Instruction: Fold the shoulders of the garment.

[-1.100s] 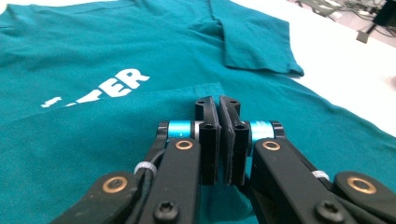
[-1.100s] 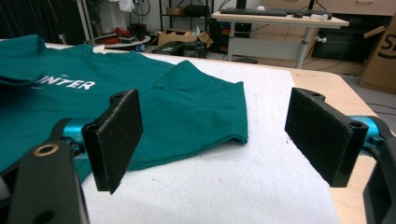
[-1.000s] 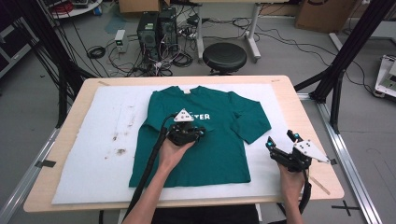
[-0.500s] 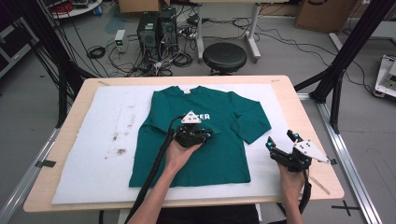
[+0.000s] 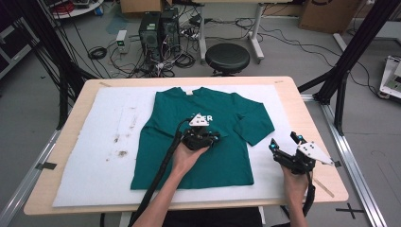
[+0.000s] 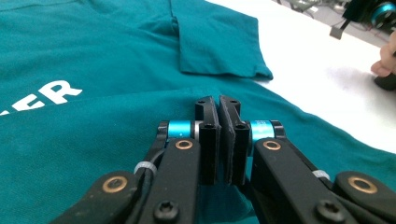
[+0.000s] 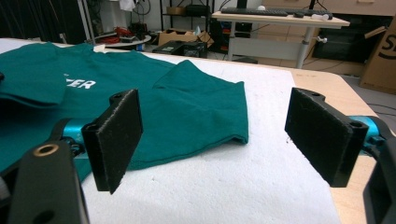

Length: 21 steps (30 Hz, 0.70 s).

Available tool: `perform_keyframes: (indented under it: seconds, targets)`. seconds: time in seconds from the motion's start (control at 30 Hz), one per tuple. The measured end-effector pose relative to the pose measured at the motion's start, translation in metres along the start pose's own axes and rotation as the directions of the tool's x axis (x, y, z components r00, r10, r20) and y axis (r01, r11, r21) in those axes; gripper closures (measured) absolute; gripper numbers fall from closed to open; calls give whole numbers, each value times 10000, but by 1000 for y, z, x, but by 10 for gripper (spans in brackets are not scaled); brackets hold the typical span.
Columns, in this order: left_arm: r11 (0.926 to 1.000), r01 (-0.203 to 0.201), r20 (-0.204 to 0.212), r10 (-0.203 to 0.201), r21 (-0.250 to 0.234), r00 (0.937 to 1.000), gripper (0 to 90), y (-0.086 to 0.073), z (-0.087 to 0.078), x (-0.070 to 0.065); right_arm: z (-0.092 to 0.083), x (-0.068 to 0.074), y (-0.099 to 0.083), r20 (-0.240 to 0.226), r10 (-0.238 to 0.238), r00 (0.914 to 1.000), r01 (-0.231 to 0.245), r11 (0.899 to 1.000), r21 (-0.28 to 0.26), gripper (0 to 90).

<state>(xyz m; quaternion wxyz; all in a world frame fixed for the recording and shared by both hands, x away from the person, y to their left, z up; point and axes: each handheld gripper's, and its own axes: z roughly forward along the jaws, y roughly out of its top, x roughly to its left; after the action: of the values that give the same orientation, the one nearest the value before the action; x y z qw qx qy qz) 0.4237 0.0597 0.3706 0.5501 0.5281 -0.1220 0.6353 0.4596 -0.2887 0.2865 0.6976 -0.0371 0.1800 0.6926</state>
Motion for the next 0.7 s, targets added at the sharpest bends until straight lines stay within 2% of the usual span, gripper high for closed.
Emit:
perform_keyframes:
  seconds: [0.27,0.3,0.33,0.37,0.4,0.43,0.5,0.53,0.63,0.7]
  targets:
    - [10000,17,144,-17,11,9999,857,0,0,-1,0,0,0,12,-6,10000,6,10000,5,194]
    - [10000,53,197,-52,-34,9998,838,0,0,-1,0,0,0,10,-4,10000,4,10000,8,194]
    - [10000,45,281,-43,-81,9996,781,1,0,-1,0,0,0,5,-6,10000,6,10000,1,194]
    - [9999,104,367,-99,-137,9993,781,1,-1,-1,0,0,0,5,-6,10000,6,10000,1,194]
    - [9998,114,350,-107,-192,9993,732,1,-2,-1,0,0,0,1,33,10000,-33,10000,36,194]
    - [9997,120,280,-113,-230,9995,732,2,-2,-1,0,0,0,1,33,10000,-33,10000,36,194]
    - [9994,232,245,-226,-275,9994,676,2,-4,1,0,1,0,-7,35,10000,-35,10000,34,194]
    - [9993,277,244,-271,-259,9993,623,2,-4,2,0,1,0,-4,36,10000,-36,10000,27,194]
    - [9995,263,119,-262,-164,9996,620,3,-7,3,0,1,0,-8,44,10000,-44,10000,32,194]
    - [9997,183,44,-182,-130,9998,584,4,-9,3,0,0,0,3,-1,10000,1,10000,1,194]
